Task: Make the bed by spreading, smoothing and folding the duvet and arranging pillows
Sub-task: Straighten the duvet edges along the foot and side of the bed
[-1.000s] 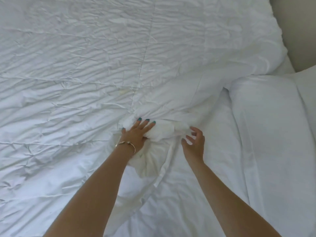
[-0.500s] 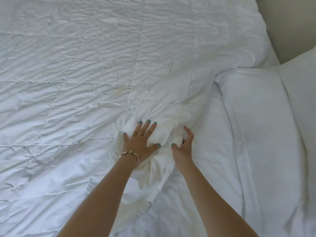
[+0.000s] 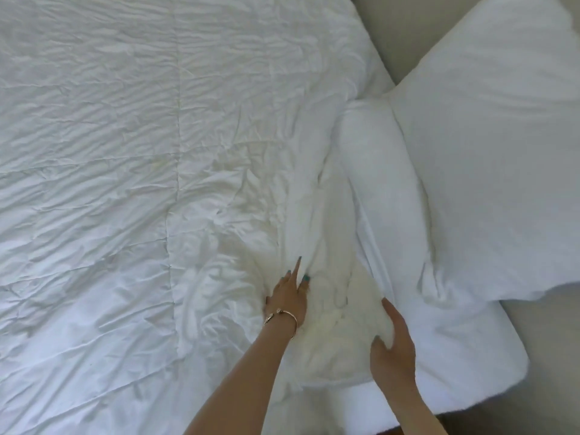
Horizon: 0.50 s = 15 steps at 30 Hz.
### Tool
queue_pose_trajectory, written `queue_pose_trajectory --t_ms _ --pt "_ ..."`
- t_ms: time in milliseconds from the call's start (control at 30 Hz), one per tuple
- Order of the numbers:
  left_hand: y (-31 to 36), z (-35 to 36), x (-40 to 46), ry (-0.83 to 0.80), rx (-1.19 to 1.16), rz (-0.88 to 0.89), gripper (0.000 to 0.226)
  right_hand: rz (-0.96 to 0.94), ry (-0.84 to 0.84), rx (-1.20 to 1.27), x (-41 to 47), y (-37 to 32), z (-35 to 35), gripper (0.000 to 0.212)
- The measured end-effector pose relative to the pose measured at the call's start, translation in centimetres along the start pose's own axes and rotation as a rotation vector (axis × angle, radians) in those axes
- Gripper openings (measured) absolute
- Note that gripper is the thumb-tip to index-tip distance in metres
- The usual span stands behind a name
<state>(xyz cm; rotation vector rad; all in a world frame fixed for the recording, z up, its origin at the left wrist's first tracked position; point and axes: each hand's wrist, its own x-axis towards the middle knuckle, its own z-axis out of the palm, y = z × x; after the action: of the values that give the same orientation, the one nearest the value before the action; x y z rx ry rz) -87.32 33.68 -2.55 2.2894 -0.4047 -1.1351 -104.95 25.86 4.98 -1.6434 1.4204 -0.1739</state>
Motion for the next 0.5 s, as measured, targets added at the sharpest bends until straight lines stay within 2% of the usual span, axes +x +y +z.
queue_pose_trajectory --t_ms 67,167,233,300,367,500 --pt "-0.5 1.4 -0.5 -0.001 0.109 -0.035 0.048 0.073 0.025 -0.033 -3.0 3.0 -2.2 0.073" --pt "-0.6 4.2 -1.9 -0.08 0.399 -0.008 0.054 0.081 -0.023 -0.066 -4.0 6.3 -3.2 0.067" --pt "-0.4 6.7 -4.0 -0.149 0.512 0.061 0.057 0.084 -0.064 -0.074 -2.2 7.1 -3.6 0.066" --pt "-0.5 8.6 -6.3 -0.24 0.626 0.15 0.059 0.165 -0.088 -0.053 0.3 7.2 -3.9 0.062" --pt "-1.2 10.0 -8.2 -0.297 0.703 0.2 0.063 0.217 -0.058 -0.082 2.8 6.8 -4.3 0.056" --pt "-2.4 11.0 -10.0 -0.297 0.75 0.186 0.068 -0.047 -0.065 -0.305 8.1 5.2 -5.3 0.058"
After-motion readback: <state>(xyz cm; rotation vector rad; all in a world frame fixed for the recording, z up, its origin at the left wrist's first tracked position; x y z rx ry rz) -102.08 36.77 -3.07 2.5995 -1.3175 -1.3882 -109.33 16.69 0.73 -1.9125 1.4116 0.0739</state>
